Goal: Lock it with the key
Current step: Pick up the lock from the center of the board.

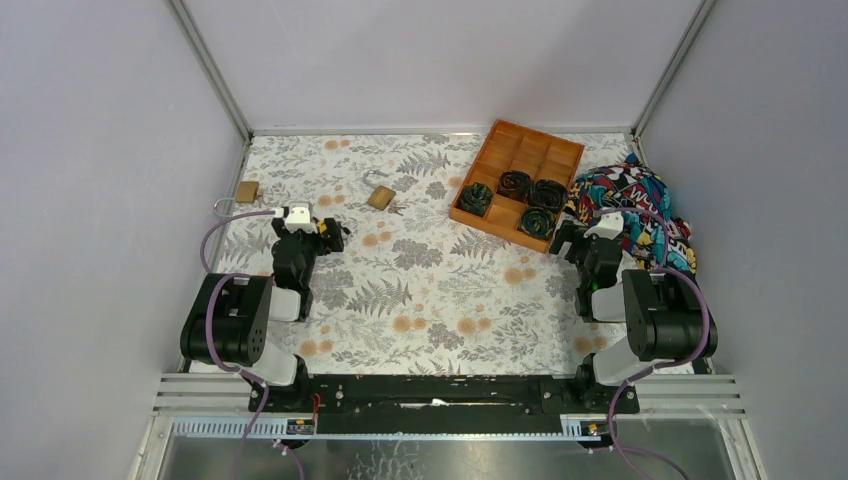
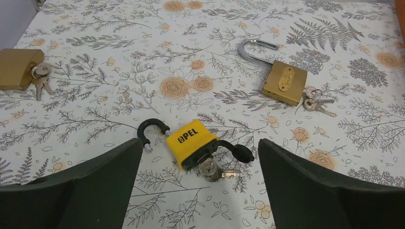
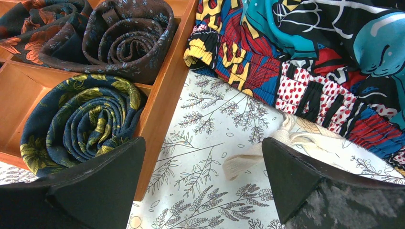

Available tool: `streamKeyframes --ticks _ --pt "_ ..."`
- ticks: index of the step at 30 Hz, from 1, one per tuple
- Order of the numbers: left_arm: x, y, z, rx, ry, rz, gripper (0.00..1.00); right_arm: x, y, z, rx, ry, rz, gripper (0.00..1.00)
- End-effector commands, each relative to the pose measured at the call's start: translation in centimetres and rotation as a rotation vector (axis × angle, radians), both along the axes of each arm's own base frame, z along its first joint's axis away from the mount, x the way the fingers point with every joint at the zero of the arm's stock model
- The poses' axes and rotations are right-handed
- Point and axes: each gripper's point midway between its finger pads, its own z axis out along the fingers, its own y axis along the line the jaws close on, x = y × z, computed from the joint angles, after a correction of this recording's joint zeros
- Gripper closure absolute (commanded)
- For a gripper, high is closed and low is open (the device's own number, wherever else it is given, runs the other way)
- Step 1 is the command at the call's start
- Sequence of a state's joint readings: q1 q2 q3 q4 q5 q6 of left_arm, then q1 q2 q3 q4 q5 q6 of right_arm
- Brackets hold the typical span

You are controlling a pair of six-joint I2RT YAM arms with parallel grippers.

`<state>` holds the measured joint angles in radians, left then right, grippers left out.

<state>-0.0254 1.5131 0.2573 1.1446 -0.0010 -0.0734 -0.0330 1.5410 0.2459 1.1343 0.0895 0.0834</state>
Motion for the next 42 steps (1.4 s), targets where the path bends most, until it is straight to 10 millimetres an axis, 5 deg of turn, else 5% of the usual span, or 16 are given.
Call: streamKeyframes --ticks 1,9,13,17,23,33,37,42 --pt "0.1 0.4 0.3 0.014 -0.016 0.019 0.01 1.1 -0.4 1.4 -0.016 -0.048 -0.009 0.0" --pt "0.2 0.5 0.6 0.008 -0.025 0.025 0.01 0.5 -1.3 2.3 -0.005 -0.069 -0.072 0.0" --pt "3.2 3.3 1.1 -0.006 0.211 0.096 0.01 0.3 -2.0 6.9 0.012 -0.09 -0.127 0.0" --pt "5.9 2.5 4.4 0.131 0.38 -0.243 0.02 0.6 0.9 14.0 0.057 -0.151 0.033 0.0" --pt "4.3 2.9 1.5 0.359 0.625 -0.636 0.02 0.2 9.4 18.8 0.22 -0.079 0.496 0.0" --pt "4.7 1.5 -2.8 0.487 0.759 -0.98 0.02 -1.3 16.0 19.0 0.271 0.081 0.737 0.0" --pt "3.6 0.9 -4.6 0.504 0.763 -1.058 0.02 -1.8 17.1 18.6 0.252 0.107 0.764 0.0" --pt "4.8 0.2 -6.0 0.499 0.769 -1.016 0.04 -2.0 17.8 18.0 0.255 0.132 0.777 0.0"
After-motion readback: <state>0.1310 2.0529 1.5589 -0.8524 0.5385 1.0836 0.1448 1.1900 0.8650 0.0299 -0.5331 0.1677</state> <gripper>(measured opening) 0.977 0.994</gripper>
